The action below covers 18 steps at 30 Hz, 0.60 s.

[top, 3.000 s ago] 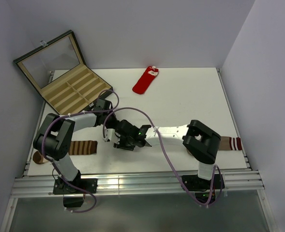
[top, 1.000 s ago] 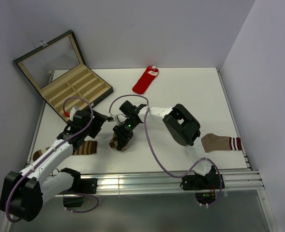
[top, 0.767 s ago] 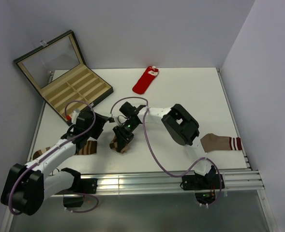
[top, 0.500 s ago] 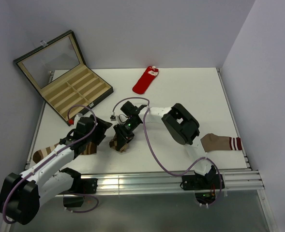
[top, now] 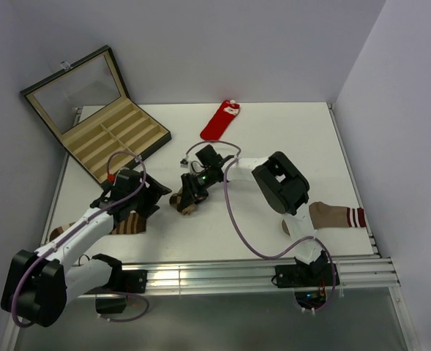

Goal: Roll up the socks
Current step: Roll the sock at the center of the board.

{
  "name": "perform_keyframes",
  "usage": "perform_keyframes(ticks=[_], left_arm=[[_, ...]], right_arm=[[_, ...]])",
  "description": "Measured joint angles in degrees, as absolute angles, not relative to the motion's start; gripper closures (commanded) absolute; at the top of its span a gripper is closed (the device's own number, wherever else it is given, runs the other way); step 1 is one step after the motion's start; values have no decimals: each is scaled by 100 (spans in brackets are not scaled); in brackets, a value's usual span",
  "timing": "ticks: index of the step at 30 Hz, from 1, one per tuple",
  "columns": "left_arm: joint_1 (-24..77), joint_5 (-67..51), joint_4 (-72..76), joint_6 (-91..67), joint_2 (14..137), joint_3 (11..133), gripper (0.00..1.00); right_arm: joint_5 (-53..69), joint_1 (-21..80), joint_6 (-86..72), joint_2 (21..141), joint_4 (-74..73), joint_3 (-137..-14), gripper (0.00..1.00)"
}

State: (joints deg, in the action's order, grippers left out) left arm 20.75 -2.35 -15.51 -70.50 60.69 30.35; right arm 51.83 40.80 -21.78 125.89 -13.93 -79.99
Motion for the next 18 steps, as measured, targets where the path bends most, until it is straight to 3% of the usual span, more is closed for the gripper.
perform_keyframes(ticks=[11,18], left_arm=[[2322,-827,-766,-6978,7317,3033,19],[2322,-762,108,-7107,7456,3006,20]], right_arm=[[4871,3564,-2917,12549,-222,-7728,100],[4886,3562,-3002,12521,119,-7564,100]])
